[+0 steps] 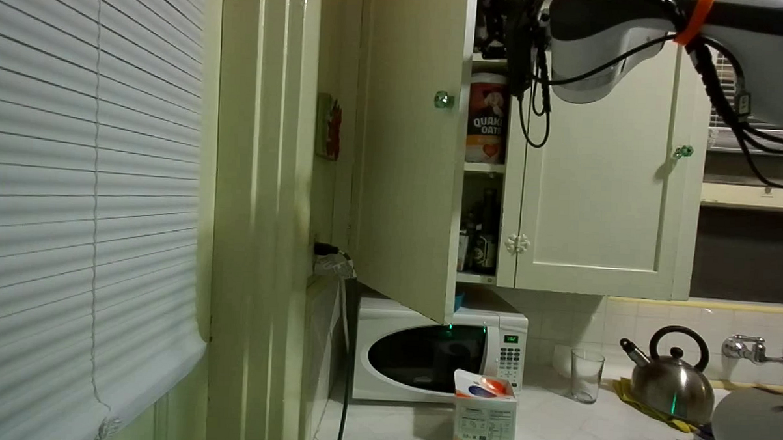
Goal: Move the box and then open the cabinet door
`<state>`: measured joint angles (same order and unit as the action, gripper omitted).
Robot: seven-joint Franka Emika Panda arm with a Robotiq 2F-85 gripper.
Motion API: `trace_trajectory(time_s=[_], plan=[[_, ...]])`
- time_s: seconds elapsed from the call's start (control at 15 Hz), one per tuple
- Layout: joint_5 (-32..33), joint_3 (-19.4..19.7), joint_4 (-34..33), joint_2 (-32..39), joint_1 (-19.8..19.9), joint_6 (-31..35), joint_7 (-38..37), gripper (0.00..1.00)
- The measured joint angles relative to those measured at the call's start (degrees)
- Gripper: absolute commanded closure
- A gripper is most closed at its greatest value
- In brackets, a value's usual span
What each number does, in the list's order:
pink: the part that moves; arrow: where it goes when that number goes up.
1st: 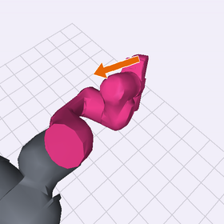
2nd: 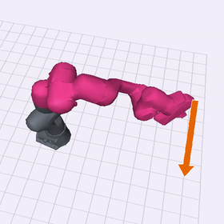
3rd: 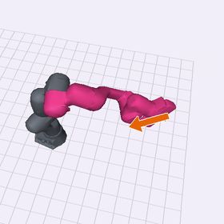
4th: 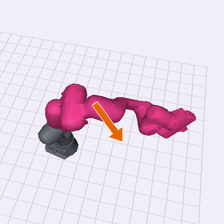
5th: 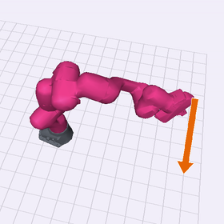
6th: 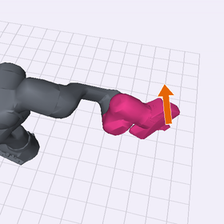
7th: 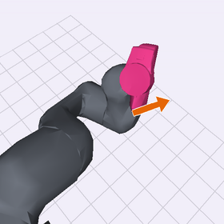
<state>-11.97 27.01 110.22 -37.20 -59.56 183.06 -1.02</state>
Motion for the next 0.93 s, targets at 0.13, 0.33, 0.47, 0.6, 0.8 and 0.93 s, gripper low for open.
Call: trace_trajectory(time_s=[0.13, 0.33, 0.47, 0.6, 0.8, 0.93], plan=[[0.03, -0.67, -0.01, 0.45, 0.32, -3.89, 0.85, 0.0], [-0.11, -1.79, -0.12, 0.61, 0.26, -10.03, 2.68, 0.0], [-0.29, -2.34, -0.2, 1.05, 0.03, -12.44, 4.47, 0.0], [-0.52, -2.48, -0.45, 2.35, -0.3, -12.58, 6.37, 0.0], [-0.94, -1.84, -1.69, 5.89, -1.41, -12.23, 9.85, 0.0], [-1.53, -1.23, -3.11, 8.9, -2.04, -11.97, 11.56, 0.0]])
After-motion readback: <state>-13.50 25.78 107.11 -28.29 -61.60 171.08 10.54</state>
